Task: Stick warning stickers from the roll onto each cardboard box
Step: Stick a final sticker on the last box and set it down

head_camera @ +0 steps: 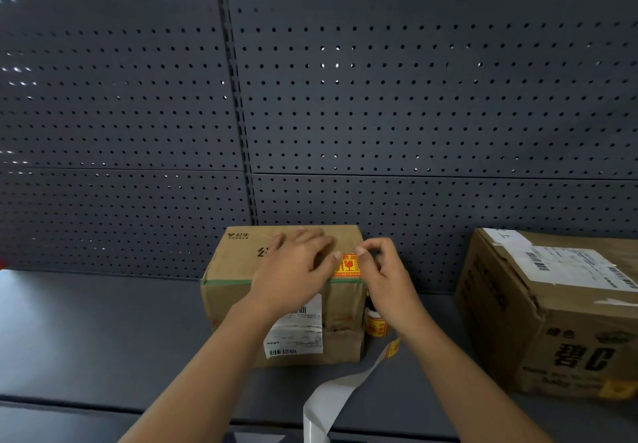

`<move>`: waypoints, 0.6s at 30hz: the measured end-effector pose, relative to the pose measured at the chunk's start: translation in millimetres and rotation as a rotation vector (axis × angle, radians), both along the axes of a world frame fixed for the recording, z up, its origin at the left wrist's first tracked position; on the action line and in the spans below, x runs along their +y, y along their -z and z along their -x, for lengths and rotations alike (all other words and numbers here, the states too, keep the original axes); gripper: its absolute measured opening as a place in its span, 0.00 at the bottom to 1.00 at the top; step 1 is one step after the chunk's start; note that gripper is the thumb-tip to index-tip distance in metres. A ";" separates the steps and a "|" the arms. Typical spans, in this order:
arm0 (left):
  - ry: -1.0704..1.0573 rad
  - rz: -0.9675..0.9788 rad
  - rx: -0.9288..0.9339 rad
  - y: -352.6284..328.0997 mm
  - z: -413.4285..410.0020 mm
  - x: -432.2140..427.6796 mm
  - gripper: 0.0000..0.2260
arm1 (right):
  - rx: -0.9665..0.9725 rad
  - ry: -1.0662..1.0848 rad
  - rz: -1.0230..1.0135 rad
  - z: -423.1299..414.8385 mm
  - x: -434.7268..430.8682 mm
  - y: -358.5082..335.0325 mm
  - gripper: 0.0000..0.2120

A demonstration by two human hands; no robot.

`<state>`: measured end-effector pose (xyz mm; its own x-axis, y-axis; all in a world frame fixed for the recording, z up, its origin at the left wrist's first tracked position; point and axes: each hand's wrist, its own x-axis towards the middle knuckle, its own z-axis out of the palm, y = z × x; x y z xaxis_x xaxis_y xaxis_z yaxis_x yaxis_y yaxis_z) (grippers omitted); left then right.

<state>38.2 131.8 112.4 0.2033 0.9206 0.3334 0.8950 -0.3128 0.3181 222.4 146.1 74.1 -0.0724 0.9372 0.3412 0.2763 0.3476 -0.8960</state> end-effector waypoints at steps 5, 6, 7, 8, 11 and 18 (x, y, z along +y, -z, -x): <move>-0.084 -0.226 -0.612 -15.8 18.5 -18.7 0.10 | 0.141 0.022 0.065 -2.1 -0.6 -12.1 0.08; -0.144 -0.244 -0.640 -20.9 27.5 -21.7 0.10 | 0.151 0.044 0.060 -3.7 2.3 -14.3 0.07; -0.200 -0.255 -0.657 -23.7 39.2 -22.3 0.10 | 0.153 0.070 0.053 -5.5 5.1 -16.6 0.06; -0.252 -0.257 -0.660 -25.2 52.6 -21.7 0.11 | 0.148 0.095 0.053 -7.2 9.1 -18.1 0.06; -0.406 -0.143 -0.574 -23.3 94.8 -14.5 0.12 | 0.100 0.118 0.058 -8.0 16.8 -22.2 0.08; -0.572 0.569 -1.043 -9.2 116.1 -10.6 0.29 | -0.092 0.081 0.224 3.1 28.2 -23.7 0.31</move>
